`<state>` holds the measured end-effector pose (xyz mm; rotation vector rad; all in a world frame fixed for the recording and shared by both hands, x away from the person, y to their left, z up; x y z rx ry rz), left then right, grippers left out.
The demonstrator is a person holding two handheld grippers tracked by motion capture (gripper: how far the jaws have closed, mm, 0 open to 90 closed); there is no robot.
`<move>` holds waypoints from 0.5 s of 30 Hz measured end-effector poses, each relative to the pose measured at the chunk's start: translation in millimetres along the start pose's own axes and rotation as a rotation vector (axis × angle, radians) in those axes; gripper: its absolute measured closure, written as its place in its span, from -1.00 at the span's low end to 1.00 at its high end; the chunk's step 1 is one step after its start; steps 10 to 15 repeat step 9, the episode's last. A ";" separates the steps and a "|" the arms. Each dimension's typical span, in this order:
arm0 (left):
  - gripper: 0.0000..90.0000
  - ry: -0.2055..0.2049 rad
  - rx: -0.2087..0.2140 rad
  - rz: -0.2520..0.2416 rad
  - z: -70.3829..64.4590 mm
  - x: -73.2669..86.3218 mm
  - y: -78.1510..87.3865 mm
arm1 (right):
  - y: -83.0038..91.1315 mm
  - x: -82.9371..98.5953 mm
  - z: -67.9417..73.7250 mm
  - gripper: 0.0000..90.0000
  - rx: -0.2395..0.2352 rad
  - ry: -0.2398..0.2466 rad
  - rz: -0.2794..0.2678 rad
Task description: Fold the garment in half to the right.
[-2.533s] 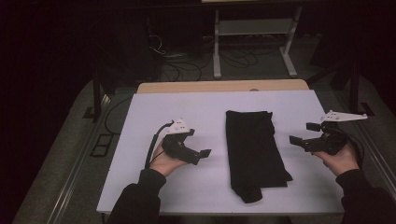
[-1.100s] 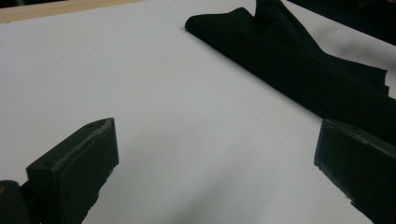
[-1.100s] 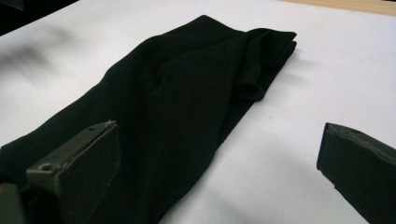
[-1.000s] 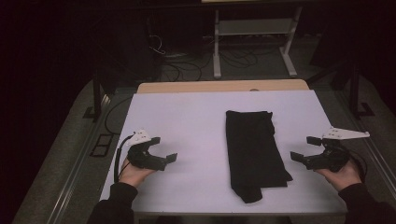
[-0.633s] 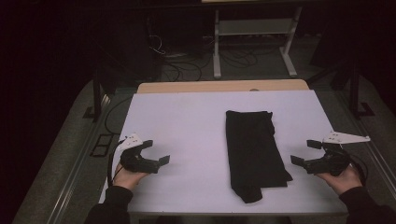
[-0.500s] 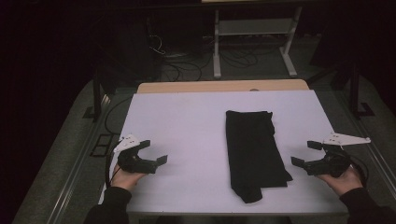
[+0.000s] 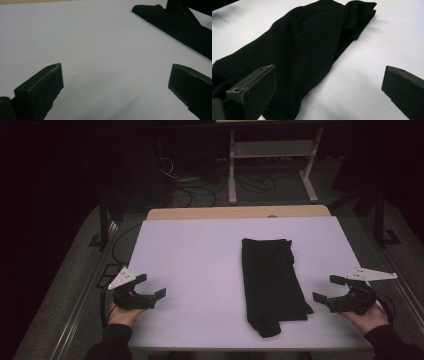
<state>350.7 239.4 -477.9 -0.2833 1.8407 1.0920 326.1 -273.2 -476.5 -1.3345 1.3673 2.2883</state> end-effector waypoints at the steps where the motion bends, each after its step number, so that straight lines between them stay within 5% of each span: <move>1: -1.00 0.005 -0.003 0.000 1.3 0.8 1.2 | 0.0 0.3 0.0 -1.00 -0.001 0.003 -0.004; 6: -1.00 0.013 -0.014 -0.039 3.5 -1.8 7.7 | 1.2 1.2 -1.6 -1.00 -0.004 -0.010 -0.015; 15: -1.00 0.006 -0.016 -0.027 2.7 -0.7 5.4 | 0.9 2.3 -4.1 -1.00 -0.001 -0.020 -0.016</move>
Point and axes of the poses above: each handheld gripper's, and its own axes: y roughly backward along the jaws, x roughly out of its underside, z roughly to its left, the point moved 10 cm from there along -y, roughly forward along the jaws, and after that the axes turned 6 degrees about z, right-handed, at the moved point
